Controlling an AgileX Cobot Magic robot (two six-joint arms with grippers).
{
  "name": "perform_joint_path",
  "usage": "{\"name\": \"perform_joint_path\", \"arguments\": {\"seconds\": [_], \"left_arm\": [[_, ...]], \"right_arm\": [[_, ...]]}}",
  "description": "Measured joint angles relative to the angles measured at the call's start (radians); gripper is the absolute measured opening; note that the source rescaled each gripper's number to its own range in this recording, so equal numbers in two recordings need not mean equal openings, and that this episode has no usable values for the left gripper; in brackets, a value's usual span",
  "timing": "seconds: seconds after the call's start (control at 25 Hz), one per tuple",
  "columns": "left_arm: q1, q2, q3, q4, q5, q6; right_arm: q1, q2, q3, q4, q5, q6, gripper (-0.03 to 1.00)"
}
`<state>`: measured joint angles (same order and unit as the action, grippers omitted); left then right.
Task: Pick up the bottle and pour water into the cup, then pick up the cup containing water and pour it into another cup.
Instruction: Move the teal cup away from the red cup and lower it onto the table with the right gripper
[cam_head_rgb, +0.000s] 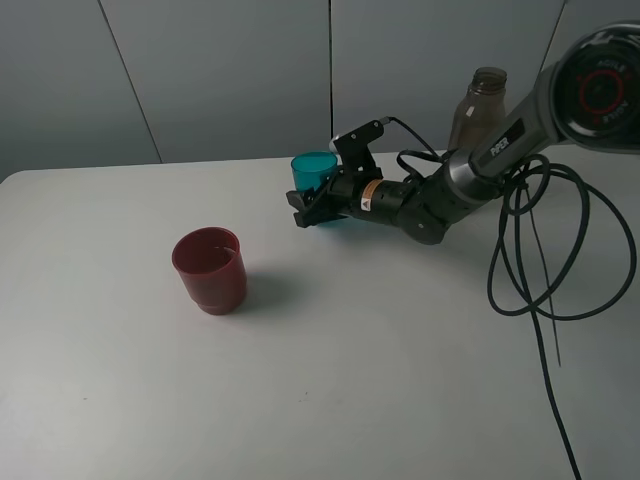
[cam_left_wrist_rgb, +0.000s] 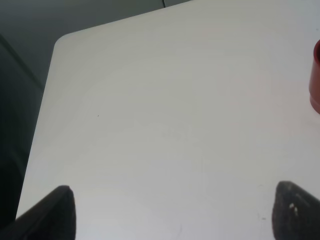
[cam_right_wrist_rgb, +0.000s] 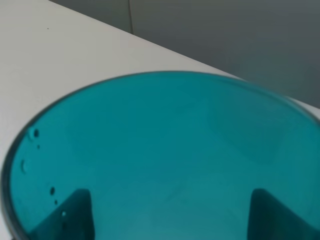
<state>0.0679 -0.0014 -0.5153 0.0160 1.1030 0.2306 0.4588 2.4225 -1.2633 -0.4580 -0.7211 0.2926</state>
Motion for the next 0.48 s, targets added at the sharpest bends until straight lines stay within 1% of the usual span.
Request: {"name": "perform_joint_path", "arguments": {"seconds": [0.16,0.2,0.24,0.32,0.4,0.44,0.48], "left_arm": [[0.000,0.000,0.000,0.000,0.000,0.000],[0.000,0.000,0.000,0.000,0.000,0.000],[0.000,0.000,0.000,0.000,0.000,0.000],[0.000,0.000,0.000,0.000,0.000,0.000],[0.000,0.000,0.000,0.000,0.000,0.000],[0.000,0.000,0.000,0.000,0.000,0.000],[0.000,0.000,0.000,0.000,0.000,0.000]], "right_arm": [[0.000,0.000,0.000,-0.002,0.002,0.000,0.06],[0.000,0.000,0.000,-0.004,0.002,0.000,0.08],[0.000,0.000,0.000,-0.012,0.002,0.000,0.17],[0.000,-0.002,0.012,-0.023,0.000,0.000,0.51],[0.000,-0.008,0.030,-0.028,0.000,0.000,0.83],[0.000,-0.013,0.039,-0.028,0.000,0.000,0.93],[0.000,-0.017,0.047,-0.028,0.001,0.000,0.96]]}}
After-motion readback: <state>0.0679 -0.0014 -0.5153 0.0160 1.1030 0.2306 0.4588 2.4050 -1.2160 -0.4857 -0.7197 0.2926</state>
